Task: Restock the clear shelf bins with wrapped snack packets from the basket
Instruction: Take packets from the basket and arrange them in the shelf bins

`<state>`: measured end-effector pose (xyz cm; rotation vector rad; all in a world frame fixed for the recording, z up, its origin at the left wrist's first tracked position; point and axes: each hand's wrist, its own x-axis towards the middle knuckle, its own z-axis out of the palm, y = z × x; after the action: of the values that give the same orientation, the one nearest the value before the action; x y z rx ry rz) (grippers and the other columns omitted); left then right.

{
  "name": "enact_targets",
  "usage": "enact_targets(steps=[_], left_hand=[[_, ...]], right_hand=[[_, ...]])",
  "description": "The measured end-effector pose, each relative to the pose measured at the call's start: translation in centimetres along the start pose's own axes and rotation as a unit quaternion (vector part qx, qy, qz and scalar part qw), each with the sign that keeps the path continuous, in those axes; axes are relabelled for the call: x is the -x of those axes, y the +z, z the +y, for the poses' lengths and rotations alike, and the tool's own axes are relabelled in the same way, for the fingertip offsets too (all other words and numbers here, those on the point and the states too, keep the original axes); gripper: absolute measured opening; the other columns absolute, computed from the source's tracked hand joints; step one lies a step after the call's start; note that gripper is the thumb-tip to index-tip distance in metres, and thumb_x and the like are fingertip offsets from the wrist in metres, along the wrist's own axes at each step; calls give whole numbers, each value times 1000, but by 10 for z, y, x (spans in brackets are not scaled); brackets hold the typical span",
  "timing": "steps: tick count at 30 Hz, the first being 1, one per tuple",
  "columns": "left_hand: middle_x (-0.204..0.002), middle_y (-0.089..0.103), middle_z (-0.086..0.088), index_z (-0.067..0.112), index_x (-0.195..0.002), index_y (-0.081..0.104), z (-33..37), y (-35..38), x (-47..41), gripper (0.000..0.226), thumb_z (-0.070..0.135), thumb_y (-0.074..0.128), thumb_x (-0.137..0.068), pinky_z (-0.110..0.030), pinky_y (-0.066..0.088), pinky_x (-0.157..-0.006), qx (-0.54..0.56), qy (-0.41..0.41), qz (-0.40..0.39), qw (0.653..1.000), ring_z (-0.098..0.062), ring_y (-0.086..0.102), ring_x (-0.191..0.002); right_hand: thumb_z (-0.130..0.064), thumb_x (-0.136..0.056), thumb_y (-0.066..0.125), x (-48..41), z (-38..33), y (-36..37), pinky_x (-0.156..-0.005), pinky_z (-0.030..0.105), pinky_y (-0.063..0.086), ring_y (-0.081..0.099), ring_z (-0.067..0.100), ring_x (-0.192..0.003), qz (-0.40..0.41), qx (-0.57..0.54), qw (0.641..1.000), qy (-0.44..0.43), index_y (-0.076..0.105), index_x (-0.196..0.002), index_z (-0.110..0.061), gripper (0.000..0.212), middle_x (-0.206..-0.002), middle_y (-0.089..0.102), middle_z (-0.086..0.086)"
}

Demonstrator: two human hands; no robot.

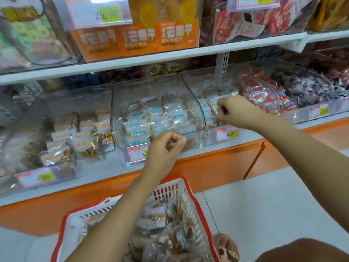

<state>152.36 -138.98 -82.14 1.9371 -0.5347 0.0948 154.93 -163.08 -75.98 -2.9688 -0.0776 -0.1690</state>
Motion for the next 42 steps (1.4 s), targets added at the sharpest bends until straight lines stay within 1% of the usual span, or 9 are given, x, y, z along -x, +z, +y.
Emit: enact_targets(steps=[2,6,10,14,18,23,28,34,42], left_hand=[[-63,49,-1,9,-68,55,-14,-14,27,31,27,59,-93,-14,35,-58,-8,-37,-7,999,-3,44,-59],[-73,53,-25,-7,-76,56,-61,-33,78,41,31,60,-92,-27,37,-63,-43,-144,-91,984,-15,46,-66],[-76,59,0,8,-80,62,-106,-29,122,14,18,63,-91,-31,47,-74,-107,-215,-199,950,-13,55,-73],[-108,60,7,15,-107,66,-142,-12,165,19,20,66,-89,-23,45,-87,-151,-258,-289,909,-13,58,-101],[-114,62,-3,11,-116,60,-156,16,189,30,29,60,-93,-25,44,-81,-150,-303,-300,892,-13,55,-94],[-84,59,6,19,-91,58,-152,47,190,19,37,64,-89,-19,41,-58,-111,-397,-179,893,-7,53,-71],[-87,60,1,17,-81,53,-154,52,188,16,27,60,-93,-16,35,-50,-151,-416,-172,880,-8,50,-69],[-88,60,1,18,-76,55,-162,43,176,15,15,61,-89,-24,47,-70,-193,-412,-204,867,-15,58,-81],[-95,68,-8,9,-96,67,-140,19,160,16,0,69,-84,-39,59,-77,0,-409,-130,903,-23,69,-78]], right_hand=[[-24,-91,62,22,-33,3,-48,26,26,38,15,-55,-27,9,998,-54,37,-67,-17,36,-62,43,2],[-34,-91,61,66,-84,52,-52,24,29,43,17,-67,-161,31,978,-127,41,-72,-26,29,-69,45,-3],[-38,-93,57,106,-101,130,-86,32,47,56,23,-108,-317,82,935,-134,59,-118,-16,34,-117,61,4],[-22,-99,45,151,-93,185,-116,37,24,22,27,-144,-421,137,888,-124,30,-148,-7,53,-155,26,13],[-11,-95,41,168,-84,214,-117,45,22,-3,29,-148,-431,171,875,-136,28,-147,-1,54,-159,12,14],[-11,-98,38,167,-90,206,-120,39,14,6,27,-148,-415,130,892,-123,32,-147,-5,49,-159,16,11],[-11,-99,39,171,-90,199,-116,29,14,19,22,-145,-395,75,910,-102,36,-146,-7,47,-155,27,7],[-22,-100,45,162,-87,191,-108,31,29,37,21,-135,-381,10,922,-67,41,-143,-14,44,-148,41,6],[-28,-87,69,147,-78,183,-102,31,39,50,20,-124,-346,-170,923,9,43,-141,-13,62,-139,51,6]])
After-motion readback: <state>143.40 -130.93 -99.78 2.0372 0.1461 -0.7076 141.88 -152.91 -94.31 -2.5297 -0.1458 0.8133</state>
